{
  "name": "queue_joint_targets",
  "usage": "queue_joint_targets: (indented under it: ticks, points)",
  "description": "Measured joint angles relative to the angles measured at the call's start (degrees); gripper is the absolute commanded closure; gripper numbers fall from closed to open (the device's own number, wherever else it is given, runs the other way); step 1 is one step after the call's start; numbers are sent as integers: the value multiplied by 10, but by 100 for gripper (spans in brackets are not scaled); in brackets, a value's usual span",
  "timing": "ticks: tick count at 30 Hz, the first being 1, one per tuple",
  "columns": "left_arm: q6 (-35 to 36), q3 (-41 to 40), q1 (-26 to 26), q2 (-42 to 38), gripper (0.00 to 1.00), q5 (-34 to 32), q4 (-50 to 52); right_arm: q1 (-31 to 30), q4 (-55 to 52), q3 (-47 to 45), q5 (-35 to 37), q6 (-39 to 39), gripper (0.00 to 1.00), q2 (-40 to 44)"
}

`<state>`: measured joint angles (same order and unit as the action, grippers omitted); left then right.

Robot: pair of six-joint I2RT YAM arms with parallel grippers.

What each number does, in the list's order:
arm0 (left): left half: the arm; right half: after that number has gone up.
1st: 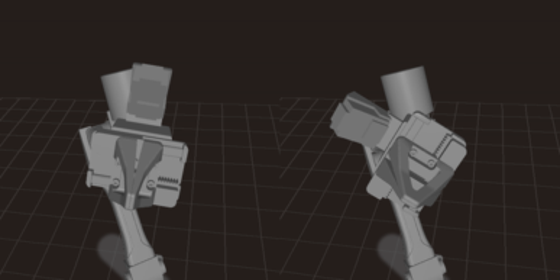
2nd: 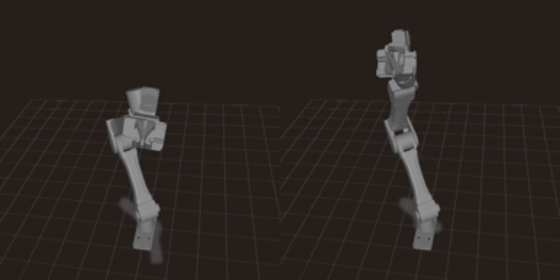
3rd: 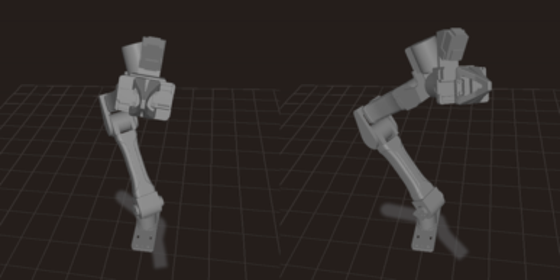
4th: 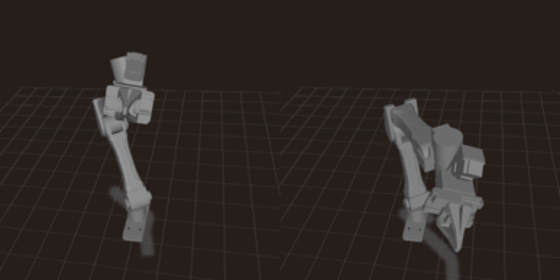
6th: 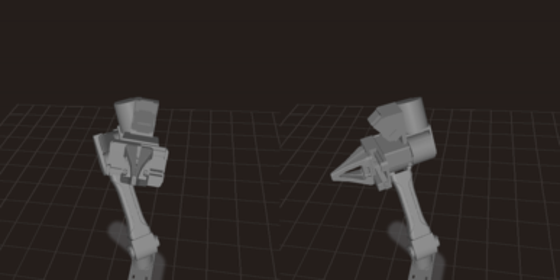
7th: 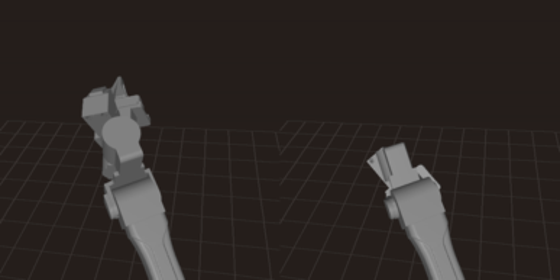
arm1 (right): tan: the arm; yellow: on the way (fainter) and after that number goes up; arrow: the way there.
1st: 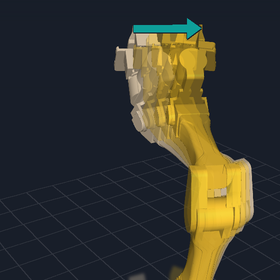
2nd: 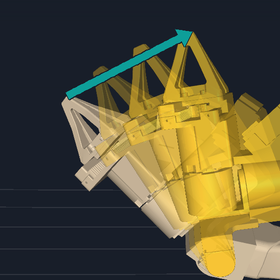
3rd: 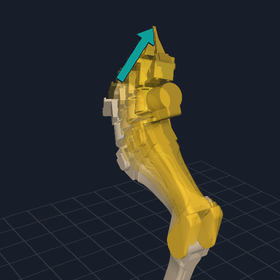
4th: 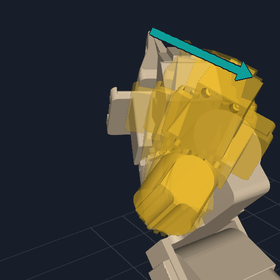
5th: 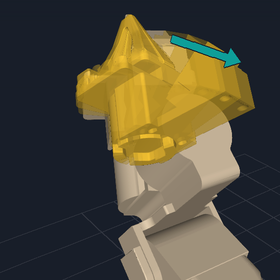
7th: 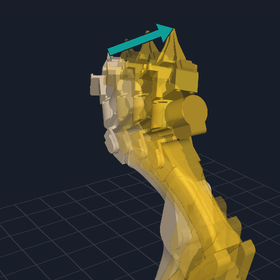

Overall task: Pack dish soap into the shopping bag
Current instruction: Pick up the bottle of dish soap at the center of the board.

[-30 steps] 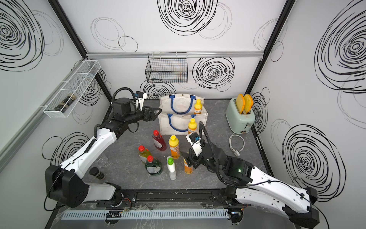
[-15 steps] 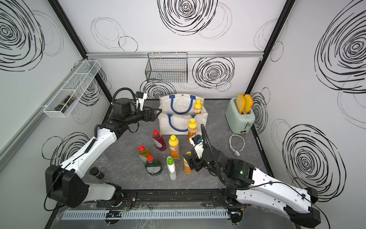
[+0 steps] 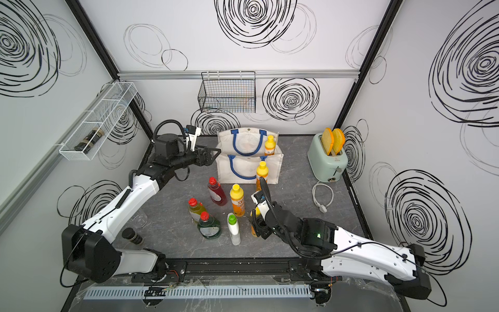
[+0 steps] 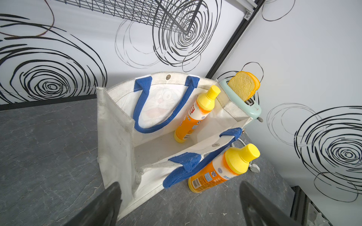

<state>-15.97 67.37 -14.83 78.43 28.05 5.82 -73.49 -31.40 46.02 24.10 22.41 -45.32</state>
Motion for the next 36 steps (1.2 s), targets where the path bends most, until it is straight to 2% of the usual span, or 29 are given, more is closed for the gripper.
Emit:
queue_joint_targets:
  ticks: [10,22,36]
  points:
    - [0,-2,-1,0,4,0,0,-7,-6,0,33,14,42,20]
    - [0,-2,-2,0,4,0,0,-7,-11,-3,37,16,49,12]
    - [0,-2,-5,0,4,0,0,-9,-11,-3,45,6,69,8]
